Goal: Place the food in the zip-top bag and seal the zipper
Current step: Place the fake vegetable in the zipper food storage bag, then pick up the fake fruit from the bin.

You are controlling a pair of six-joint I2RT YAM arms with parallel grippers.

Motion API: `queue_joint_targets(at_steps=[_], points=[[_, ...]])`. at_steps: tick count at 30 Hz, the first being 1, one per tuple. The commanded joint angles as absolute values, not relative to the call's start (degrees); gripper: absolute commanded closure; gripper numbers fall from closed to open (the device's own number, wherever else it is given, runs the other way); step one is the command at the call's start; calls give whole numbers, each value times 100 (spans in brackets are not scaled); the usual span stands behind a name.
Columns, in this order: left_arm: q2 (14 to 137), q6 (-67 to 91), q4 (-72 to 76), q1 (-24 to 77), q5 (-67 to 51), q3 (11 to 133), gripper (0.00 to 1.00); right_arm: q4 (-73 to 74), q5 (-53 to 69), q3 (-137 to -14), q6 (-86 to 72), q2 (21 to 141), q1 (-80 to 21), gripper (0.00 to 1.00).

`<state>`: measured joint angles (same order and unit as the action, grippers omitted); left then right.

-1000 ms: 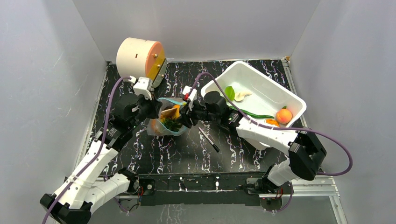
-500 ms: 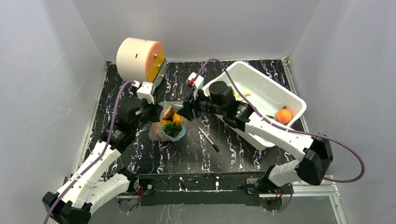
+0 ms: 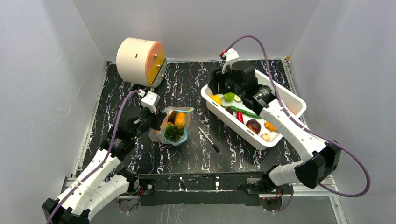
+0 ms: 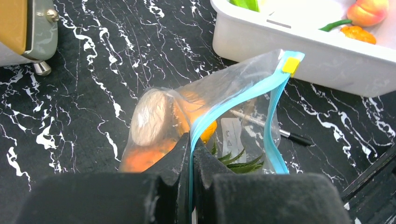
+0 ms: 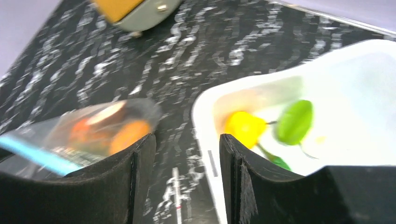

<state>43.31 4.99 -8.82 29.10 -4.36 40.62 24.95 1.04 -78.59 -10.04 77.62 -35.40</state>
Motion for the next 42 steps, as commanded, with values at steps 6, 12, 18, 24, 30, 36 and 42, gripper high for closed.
queue_joint_targets(at_steps=[6,12,18,24,30,36,42], points=[[4159,137,-511,2922,-891,3797,100,3226,-1045,-8288,-256,8227,-2166,48],[4142,50,-550,2919,-997,3807,100,3026,-1286,-7924,-123,8690,-1655,46],[4125,46,-451,2926,-1188,3758,100,2295,-1081,-7662,-818,9096,-1386,46],[4120,-15,-551,2926,-1180,3814,100,1778,-1028,-7716,-1535,9579,-1299,52],[4017,-26,-500,2923,-1173,3764,100,1299,-850,-7629,-2728,9775,-1296,56],[4028,-45,-524,2927,-1190,3785,100,984,-1086,-7441,-3688,10108,-1301,58],[3992,-34,-542,2924,-1189,3766,100,894,-1066,-7593,-3788,10544,-1300,63]])
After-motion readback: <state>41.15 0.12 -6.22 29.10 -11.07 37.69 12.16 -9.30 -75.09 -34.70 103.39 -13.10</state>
